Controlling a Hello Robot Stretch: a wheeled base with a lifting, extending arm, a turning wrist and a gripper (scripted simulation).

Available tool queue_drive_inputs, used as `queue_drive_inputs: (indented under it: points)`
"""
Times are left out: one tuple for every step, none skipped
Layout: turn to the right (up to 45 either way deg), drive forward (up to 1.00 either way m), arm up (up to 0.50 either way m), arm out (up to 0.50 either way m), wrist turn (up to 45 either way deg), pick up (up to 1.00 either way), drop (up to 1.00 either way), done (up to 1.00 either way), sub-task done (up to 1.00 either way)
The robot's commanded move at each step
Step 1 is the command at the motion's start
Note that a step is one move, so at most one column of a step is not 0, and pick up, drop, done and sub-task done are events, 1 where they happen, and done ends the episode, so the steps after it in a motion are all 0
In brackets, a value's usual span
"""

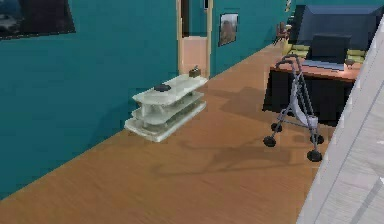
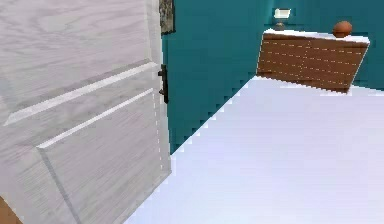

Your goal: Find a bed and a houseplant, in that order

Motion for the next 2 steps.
queue_drive_inputs:
  points:
    - [3.0, 0.00, 0.00, 0.00, 0.0, 0.00, 0.00, 0.00, 0.00]
    - [0.0, 0.30, 0.00, 0.00, 0.0, 0.00, 0.00, 0.00, 0.00]
